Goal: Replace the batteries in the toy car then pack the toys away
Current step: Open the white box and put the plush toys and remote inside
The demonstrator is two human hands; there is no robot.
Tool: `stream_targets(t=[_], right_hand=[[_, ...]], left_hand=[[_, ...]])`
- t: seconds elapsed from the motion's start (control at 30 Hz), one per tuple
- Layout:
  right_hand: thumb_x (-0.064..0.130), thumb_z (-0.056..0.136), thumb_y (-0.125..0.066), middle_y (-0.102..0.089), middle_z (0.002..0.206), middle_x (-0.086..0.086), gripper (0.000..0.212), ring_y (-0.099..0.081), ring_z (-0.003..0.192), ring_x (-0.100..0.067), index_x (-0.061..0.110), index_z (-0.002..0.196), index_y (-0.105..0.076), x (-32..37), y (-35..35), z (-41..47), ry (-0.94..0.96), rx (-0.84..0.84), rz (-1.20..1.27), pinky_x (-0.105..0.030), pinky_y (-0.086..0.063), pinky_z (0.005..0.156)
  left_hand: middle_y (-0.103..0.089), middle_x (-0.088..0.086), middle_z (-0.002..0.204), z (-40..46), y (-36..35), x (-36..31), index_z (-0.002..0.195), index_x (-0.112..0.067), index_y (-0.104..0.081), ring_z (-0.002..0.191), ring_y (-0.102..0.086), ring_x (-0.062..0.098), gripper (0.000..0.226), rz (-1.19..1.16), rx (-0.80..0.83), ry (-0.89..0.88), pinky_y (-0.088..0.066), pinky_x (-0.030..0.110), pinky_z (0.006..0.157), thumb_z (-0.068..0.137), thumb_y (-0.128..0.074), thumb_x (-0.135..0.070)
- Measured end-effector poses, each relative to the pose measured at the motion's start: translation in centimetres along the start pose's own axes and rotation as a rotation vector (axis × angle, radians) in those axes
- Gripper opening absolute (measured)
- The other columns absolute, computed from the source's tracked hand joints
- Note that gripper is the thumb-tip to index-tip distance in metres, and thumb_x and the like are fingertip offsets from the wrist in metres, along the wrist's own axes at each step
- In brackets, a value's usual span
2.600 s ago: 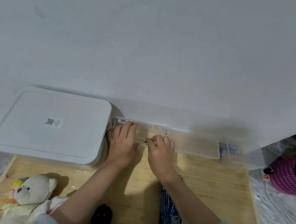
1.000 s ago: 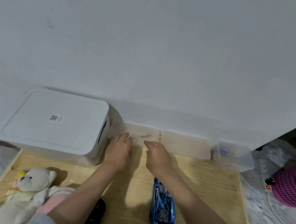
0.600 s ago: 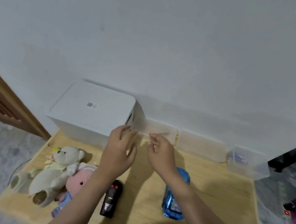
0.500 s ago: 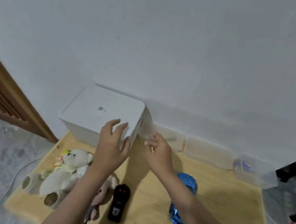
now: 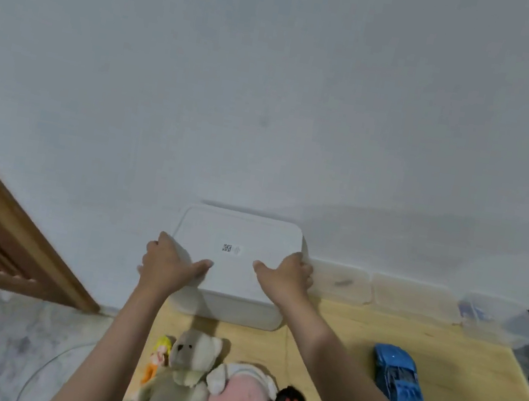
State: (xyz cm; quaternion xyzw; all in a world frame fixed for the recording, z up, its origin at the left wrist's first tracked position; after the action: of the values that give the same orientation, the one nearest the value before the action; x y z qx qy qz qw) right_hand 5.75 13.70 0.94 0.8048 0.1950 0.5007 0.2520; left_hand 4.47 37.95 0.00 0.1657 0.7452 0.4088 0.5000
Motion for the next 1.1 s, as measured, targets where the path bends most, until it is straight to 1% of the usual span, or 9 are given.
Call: stream_targets(t=[0.17, 0.33, 0.47, 0.63, 0.77, 0.87, 0.93, 1.0, 1.1], right_hand=[[0.038, 0.076, -0.069, -0.031, 0.132, -0.013, 0.062, -0.038, 0.117, -0.034, 0.008, 0.124, -0.043, -1.2, 0.0, 0.4, -0.202, -0.112, 0.336, -0.03, -0.038, 0.083], [0.034, 0.074, -0.071, -0.033, 0.126, -0.007, 0.062, -0.043, 0.116, -0.03, 0.018, 0.127, -0.043, -0.7, 0.5, 0.6, -0.128, -0.182, 0.483, -0.041, -0.046, 0.096], [0.03, 0.079, -0.069, -0.029, 0.121, -0.001, 0.059, -0.047, 0.115, -0.027, 0.022, 0.13, -0.039, -0.3, 1.2, -0.3, -0.048, -0.174, 0.519, -0.035, -0.047, 0.09], [0.029, 0.084, -0.065, -0.026, 0.132, 0.0, 0.066, -0.045, 0.119, -0.022, 0.022, 0.141, -0.031, -1.8, 3.8, -2.2, 0.062, -0.192, 0.531, -0.027, -0.041, 0.087], [0.033, 0.087, -0.063, -0.021, 0.144, -0.002, 0.071, -0.035, 0.131, -0.023, 0.021, 0.146, -0.026, -5.5, 7.9, -3.7, 0.089, -0.302, 0.426, -0.032, -0.036, 0.105], [0.036, 0.087, -0.061, -0.018, 0.147, -0.004, 0.07, -0.023, 0.136, -0.028, 0.024, 0.146, -0.026, -9.5, 11.3, -5.4, 0.079, -0.395, 0.27, -0.039, -0.03, 0.108], [0.037, 0.086, -0.062, -0.016, 0.149, -0.008, 0.067, -0.019, 0.137, -0.031, 0.026, 0.144, -0.03, -12.6, 13.7, -6.5, 0.045, -0.438, 0.19, -0.042, -0.026, 0.111], [0.04, 0.084, -0.064, -0.017, 0.149, -0.011, 0.065, -0.023, 0.136, -0.034, 0.028, 0.141, -0.036, -16.5, 16.4, -7.6, -0.013, -0.464, 0.104, -0.048, -0.024, 0.113], [0.041, 0.08, -0.068, -0.028, 0.144, -0.017, 0.062, -0.034, 0.129, -0.04, 0.025, 0.136, -0.046, -23.0, 20.9, -9.4, -0.083, -0.49, -0.018, -0.05, -0.029, 0.109]], left_hand=[[-0.047, 0.023, 0.121, 1.0, 0.2, 0.2, 0.121, 0.004, -0.041, 0.111, -0.046, 0.041, 0.098, -0.101, -0.056, -0.101, -0.045, 0.051, 0.089, 0.054, -0.087, -0.05], [-0.049, 0.027, 0.11, -0.1, 1.2, -0.3, 0.106, 0.005, -0.043, 0.103, -0.046, 0.041, 0.085, -0.178, -0.16, -0.175, -0.043, 0.049, 0.079, 0.054, -0.088, -0.044], [-0.05, 0.024, 0.111, -1.2, 2.3, -1.4, 0.111, 0.003, -0.041, 0.106, -0.044, 0.038, 0.086, -0.155, -0.23, -0.202, -0.044, 0.051, 0.083, 0.055, -0.087, -0.044], [-0.048, 0.021, 0.122, -4.2, 2.2, -3.8, 0.124, 0.001, -0.039, 0.115, -0.042, 0.037, 0.09, -0.119, -0.257, -0.203, -0.043, 0.049, 0.089, 0.062, -0.082, -0.048], [-0.048, 0.021, 0.124, -8.3, -0.1, -7.1, 0.129, 0.001, -0.039, 0.12, -0.041, 0.037, 0.087, -0.14, -0.207, -0.24, -0.042, 0.043, 0.089, 0.067, -0.08, -0.045], [-0.046, 0.024, 0.122, -12.4, -3.5, -9.8, 0.123, 0.002, -0.04, 0.117, -0.042, 0.039, 0.082, -0.147, -0.14, -0.278, -0.041, 0.043, 0.089, 0.068, -0.08, -0.043], [-0.038, 0.022, 0.134, -15.7, -6.3, -11.7, 0.138, 0.001, -0.03, 0.125, -0.035, 0.038, 0.095, -0.144, -0.076, -0.295, -0.038, 0.044, 0.098, 0.07, -0.077, -0.046], [-0.032, 0.021, 0.141, -19.1, -9.3, -13.3, 0.146, -0.001, -0.02, 0.131, -0.029, 0.036, 0.105, -0.145, -0.02, -0.315, -0.034, 0.043, 0.105, 0.071, -0.076, -0.049], [-0.031, 0.021, 0.141, -24.8, -14.2, -15.6, 0.141, -0.003, -0.027, 0.13, -0.03, 0.038, 0.1, -0.14, 0.077, -0.381, -0.033, 0.045, 0.108, 0.069, -0.076, -0.05]])
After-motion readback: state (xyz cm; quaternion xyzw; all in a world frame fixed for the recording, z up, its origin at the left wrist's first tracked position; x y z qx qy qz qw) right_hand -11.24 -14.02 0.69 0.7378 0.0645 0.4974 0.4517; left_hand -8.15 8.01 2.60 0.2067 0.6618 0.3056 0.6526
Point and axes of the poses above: each hand's wrist, its own z-axis towards the middle knuckle, its own y-axis out of the back of the hand, x = y × z, the point moved 7 cm from there along z, towards the middle knuckle
